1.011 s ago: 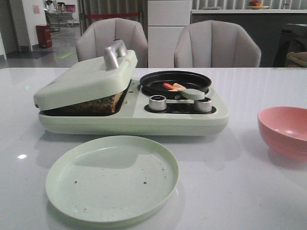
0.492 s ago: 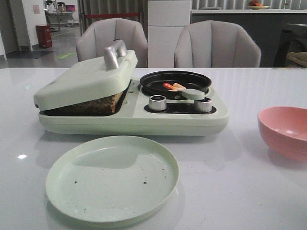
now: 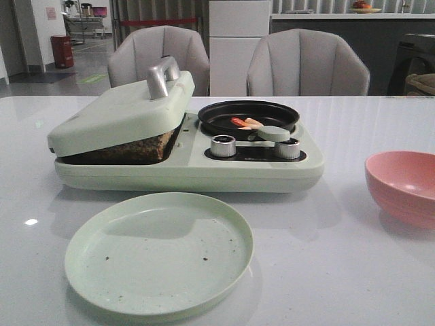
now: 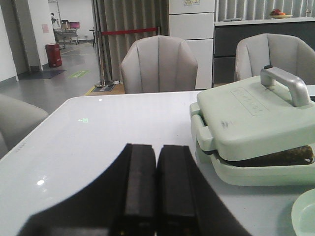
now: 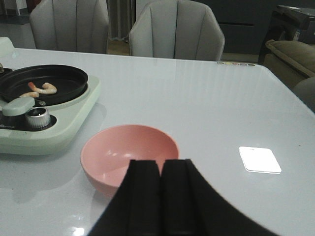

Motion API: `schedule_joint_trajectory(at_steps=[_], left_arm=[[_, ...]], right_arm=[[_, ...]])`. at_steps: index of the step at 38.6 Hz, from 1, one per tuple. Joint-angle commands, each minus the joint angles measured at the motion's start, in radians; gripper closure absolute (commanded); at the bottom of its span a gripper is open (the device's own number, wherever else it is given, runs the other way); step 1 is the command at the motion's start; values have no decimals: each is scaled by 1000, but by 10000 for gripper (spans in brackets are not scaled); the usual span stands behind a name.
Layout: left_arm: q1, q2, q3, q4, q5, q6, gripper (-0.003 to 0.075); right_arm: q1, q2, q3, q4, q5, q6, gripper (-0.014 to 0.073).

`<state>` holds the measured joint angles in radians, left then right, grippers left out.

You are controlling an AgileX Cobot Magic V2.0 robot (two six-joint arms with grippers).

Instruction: Make breakfast with bread and shrimp

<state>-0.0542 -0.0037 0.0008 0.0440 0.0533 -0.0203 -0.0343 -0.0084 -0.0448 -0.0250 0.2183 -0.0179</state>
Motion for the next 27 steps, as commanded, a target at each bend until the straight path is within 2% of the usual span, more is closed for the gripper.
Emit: schedule_joint_trajectory(at_steps=[1,3,27], left_arm=[[-9,-23,8,-8,-90,0,619],[-9,-23,8,-8,-90,0,619],[-9,-23,8,-8,-90,0,619]], right_arm=[[-10,-24,29,4,-184,-9,547],[-17,-25,60,4,-229,-9,547],[-22,-25,56,5,-237,-8,547]])
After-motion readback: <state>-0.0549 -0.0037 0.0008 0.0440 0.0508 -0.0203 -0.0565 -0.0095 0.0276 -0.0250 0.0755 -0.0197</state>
